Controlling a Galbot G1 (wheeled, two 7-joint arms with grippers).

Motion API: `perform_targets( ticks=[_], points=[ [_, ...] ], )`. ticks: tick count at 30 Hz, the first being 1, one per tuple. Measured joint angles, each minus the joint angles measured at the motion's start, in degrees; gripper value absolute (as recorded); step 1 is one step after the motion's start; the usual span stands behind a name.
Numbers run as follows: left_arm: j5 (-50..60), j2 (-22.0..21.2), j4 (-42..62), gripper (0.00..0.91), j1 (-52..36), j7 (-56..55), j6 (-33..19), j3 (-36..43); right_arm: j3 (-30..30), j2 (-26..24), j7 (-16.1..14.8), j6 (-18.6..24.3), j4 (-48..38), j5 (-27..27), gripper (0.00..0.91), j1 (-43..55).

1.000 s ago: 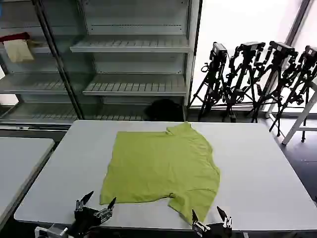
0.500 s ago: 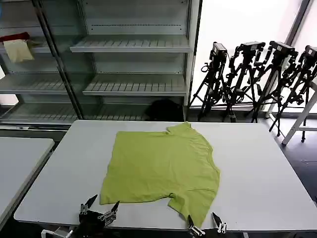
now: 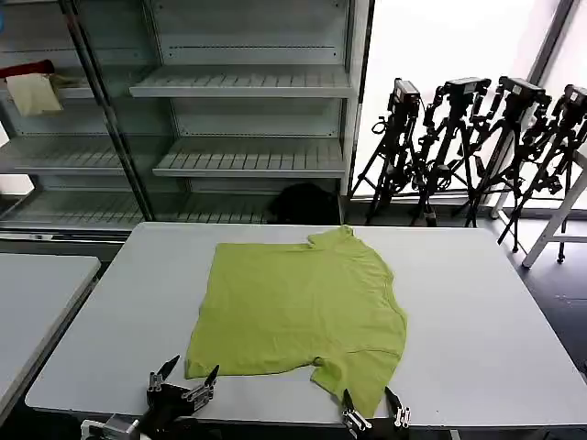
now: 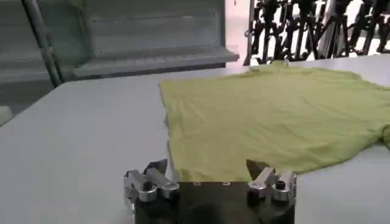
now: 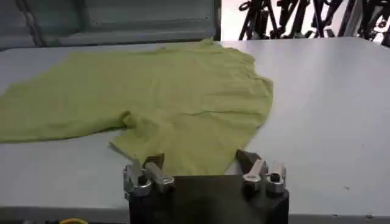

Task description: Fold and organize the clothes.

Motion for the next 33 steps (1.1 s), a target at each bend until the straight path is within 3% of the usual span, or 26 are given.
perform_targets(
  ticks=[2, 3, 4, 33],
  points=[
    [0.02, -0.05, 0.26, 0.101, 0.24, 0.00, -0.01, -0.02, 0.00, 0.00, 0.15, 0.02, -0.13, -0.01, 0.060, 0.01],
    [0.00, -0.08, 0.42, 0.101, 0.34, 0.00, -0.01, -0.01, -0.07, 0.00, 0.21, 0.02, -0.14, -0.01, 0.010, 0.00],
    [0.00, -0.13, 0.57, 0.020, 0.39, -0.01, 0.01, 0.00, -0.15, -0.02, 0.25, 0.02, -0.14, -0.02, 0.000, -0.03],
    [-2.22, -1.05, -0.51, 0.000, -0.99, 0.44, 1.10, -0.39, 0.18, 0.08, -0.23, 3.54, 2.74, 1.00, 0.000, 0.78]
  ],
)
